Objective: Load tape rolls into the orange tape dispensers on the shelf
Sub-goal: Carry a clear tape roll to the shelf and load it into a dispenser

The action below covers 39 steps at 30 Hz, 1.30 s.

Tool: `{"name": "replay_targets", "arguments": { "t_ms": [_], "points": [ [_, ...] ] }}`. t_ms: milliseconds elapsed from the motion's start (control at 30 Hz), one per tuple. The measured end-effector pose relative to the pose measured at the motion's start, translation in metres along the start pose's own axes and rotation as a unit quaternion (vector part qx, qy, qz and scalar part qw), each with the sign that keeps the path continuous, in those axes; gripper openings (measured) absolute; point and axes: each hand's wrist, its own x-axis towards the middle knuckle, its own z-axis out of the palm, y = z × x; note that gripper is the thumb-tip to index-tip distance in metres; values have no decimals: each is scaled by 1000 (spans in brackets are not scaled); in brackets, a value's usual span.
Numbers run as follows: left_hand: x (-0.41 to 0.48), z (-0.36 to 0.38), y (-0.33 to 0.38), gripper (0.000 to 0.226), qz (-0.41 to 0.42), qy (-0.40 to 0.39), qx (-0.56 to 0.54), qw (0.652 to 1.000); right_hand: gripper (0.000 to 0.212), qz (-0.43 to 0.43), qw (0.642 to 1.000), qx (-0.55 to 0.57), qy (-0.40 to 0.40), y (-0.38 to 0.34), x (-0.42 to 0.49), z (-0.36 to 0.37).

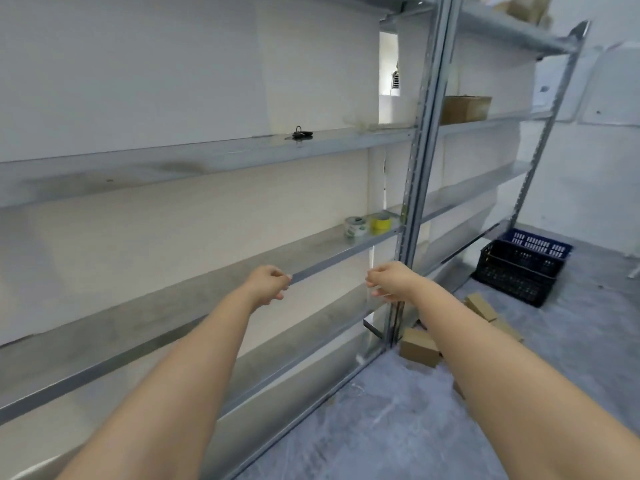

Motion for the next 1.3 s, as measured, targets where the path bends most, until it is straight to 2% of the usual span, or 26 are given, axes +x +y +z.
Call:
{"name": "replay_targets", "arguments": {
  "t_ms": [100, 200, 367, 600, 800, 1000, 1133, 1300],
  "points": [
    [18, 38, 21, 15, -10, -24, -31, 999, 32, 23, 999, 10, 34, 23, 12, -39],
    [39, 67, 38, 16, -15, -47, -43, 998, 31, 50, 998, 11, 34, 40, 25, -68],
    [81, 95, 60, 15, -23, -48, -55, 997, 29, 50, 998, 31, 39, 48, 58, -98],
    [156, 133, 62, 18, -40, -66, -60, 995, 29, 35, 999, 3, 12, 73, 137, -116],
    [248, 155, 75, 14, -41, -51, -74, 995, 34, 6, 1000, 13, -28, 56, 230, -140],
    [341, 178, 103, 10, -28, 17, -151, 988, 24, -22, 996, 90, -17, 35, 326, -155],
    [380, 199, 108, 19, -35, 67, -220, 973, 24, -1, 984, 172, -49, 39, 375, -146],
    [441, 216, 106, 28, -70, 140, -236, 959, 29, -12, 987, 146, -73, 34, 451, -140]
  ]
}}
